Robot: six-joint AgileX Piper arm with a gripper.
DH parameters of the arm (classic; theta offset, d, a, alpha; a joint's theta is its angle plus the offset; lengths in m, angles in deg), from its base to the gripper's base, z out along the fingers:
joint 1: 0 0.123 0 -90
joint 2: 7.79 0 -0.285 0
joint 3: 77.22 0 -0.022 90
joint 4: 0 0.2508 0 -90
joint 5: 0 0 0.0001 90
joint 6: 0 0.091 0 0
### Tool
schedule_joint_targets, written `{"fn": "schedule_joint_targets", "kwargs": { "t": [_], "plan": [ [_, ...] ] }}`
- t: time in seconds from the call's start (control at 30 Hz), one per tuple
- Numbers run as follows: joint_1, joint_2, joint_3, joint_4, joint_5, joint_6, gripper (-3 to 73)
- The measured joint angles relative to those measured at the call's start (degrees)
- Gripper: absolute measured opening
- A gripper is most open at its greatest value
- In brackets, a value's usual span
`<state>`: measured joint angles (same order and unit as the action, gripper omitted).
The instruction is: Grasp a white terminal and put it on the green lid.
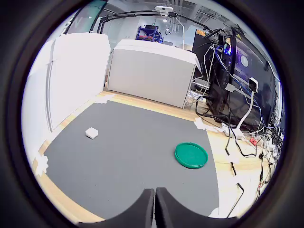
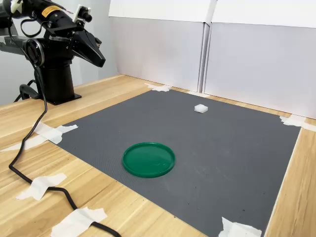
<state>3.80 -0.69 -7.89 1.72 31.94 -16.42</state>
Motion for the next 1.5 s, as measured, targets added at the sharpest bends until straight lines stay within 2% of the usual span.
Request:
{"fn": "schedule_joint_targets", "kwargs": {
  "t": [0.93,1.27,1.5],
  "plan": [
    [0.0,3.3,-0.5,-0.4,0.1,0.0,-1.6],
    [0.0,17.1,-11.2,-0.6,0.5,0.0,-1.6],
    [0.0,31.6,-23.1,-0.6,8.2,-1.0,-1.6]
  ]
}}
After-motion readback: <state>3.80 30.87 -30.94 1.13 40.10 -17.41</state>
